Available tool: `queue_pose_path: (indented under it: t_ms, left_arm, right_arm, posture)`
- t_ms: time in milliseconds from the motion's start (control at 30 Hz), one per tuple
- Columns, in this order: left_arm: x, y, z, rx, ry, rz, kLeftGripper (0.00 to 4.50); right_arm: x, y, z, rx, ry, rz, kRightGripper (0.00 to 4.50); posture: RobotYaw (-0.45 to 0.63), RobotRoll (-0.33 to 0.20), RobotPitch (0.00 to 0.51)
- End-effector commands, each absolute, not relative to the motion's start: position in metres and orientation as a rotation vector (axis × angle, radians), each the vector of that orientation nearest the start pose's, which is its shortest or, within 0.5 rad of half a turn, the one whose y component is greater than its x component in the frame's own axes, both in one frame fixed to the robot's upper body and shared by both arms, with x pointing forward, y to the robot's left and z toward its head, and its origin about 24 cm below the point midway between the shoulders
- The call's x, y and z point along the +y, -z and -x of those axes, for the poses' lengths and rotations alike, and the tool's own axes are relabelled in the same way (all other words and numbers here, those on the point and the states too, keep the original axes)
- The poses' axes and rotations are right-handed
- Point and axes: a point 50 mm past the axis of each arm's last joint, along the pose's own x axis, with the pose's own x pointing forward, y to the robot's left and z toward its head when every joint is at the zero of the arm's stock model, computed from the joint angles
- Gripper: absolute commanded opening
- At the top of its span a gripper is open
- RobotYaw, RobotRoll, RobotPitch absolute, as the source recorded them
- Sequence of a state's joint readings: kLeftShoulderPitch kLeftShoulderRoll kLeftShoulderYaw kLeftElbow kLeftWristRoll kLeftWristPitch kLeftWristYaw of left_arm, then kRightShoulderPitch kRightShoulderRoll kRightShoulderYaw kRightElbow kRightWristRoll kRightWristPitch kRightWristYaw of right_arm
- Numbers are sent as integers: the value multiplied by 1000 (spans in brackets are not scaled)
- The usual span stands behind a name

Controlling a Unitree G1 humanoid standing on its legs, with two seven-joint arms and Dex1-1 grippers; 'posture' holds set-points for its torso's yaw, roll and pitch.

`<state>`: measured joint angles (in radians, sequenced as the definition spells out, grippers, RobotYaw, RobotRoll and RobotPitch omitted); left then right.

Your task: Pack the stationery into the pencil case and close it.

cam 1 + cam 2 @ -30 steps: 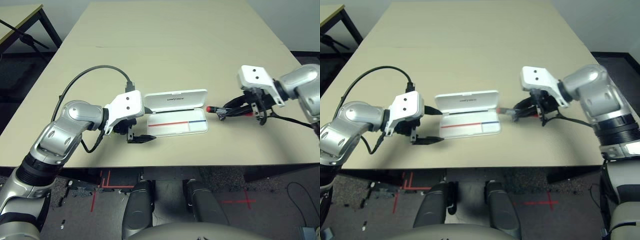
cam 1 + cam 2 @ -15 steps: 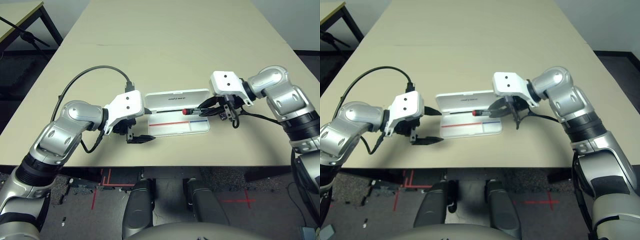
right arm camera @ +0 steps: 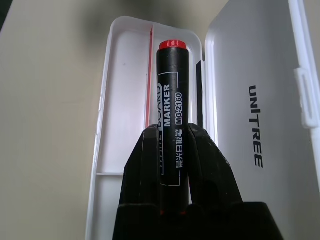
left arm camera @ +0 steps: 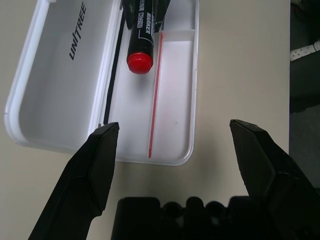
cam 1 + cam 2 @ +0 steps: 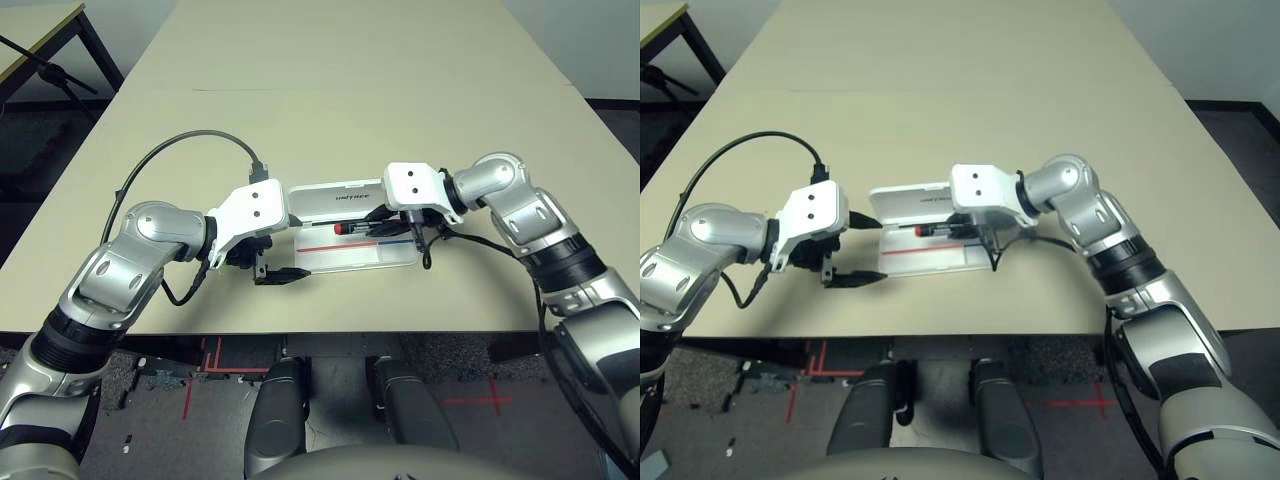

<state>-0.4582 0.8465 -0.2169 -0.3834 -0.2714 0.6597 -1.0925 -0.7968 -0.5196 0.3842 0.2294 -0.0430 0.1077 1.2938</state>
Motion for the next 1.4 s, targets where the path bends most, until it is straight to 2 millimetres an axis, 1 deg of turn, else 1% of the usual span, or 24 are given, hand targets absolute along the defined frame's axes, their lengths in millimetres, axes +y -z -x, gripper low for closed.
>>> queue_pose_path:
  t_ms: [33, 267, 333, 367, 500, 567, 633, 800, 900, 1033, 1133, 1267, 1400]
  left_arm:
    - [160, -167, -256, 352, 1239, -649, 4500]
    - [162, -165, -255, 357, 1235, -647, 4500]
    - [162, -165, -255, 358, 1234, -647, 4500]
    - [163, -165, -255, 359, 1234, -647, 4500]
    - [164, -165, -254, 364, 1230, -645, 4500]
    - [166, -165, -254, 372, 1223, -644, 4500]
    - [168, -164, -254, 379, 1215, -640, 4500]
    - [172, -164, -254, 399, 1186, -633, 4500]
    - [174, -163, -253, 406, 1170, -624, 4500]
    - [177, -164, -253, 414, 1155, -623, 4500]
    - [179, -164, -252, 420, 1150, -621, 4500]
    - [182, -164, -254, 429, 1105, -615, 4500]
    - [198, -171, -262, 471, 883, -611, 4500]
  right_arm:
    - [-106, -157, -324, 120, -1453, 906, 870]
    - [-110, -158, -312, 96, -1548, 790, 3525]
    - [-112, -159, -310, 103, -1560, 760, 4238]
    - [-113, -160, -309, 108, -1563, 749, 4443]
    - [-126, -167, -302, 154, -1573, 662, 4443]
    - [-139, -171, -296, 211, -1581, 594, 4443]
    - [-147, -176, -292, 252, -1572, 548, 4443]
    - [-164, -188, -285, 350, -1522, 474, 4443]
    - [-178, -194, -275, 450, -1531, 410, 4443]
    - [-194, -199, -267, 520, -1480, 382, 4443]
    - [-200, -200, -266, 519, -1441, 388, 4443]
    - [-202, -197, -266, 508, -1417, 390, 4443]
    - [-200, -193, -266, 497, -1411, 383, 4443]
  posture:
    - [105, 0, 149]
    - [105, 0, 150]
    - [105, 0, 150]
    - [106, 0, 150]
    - [106, 0, 152]
    - [104, 0, 153]
    - [102, 0, 154]
    - [96, 0, 157]
    - [93, 0, 160]
    - [89, 0, 164]
    - [81, 0, 167]
    - [72, 0, 171]
    - [71, 0, 173]
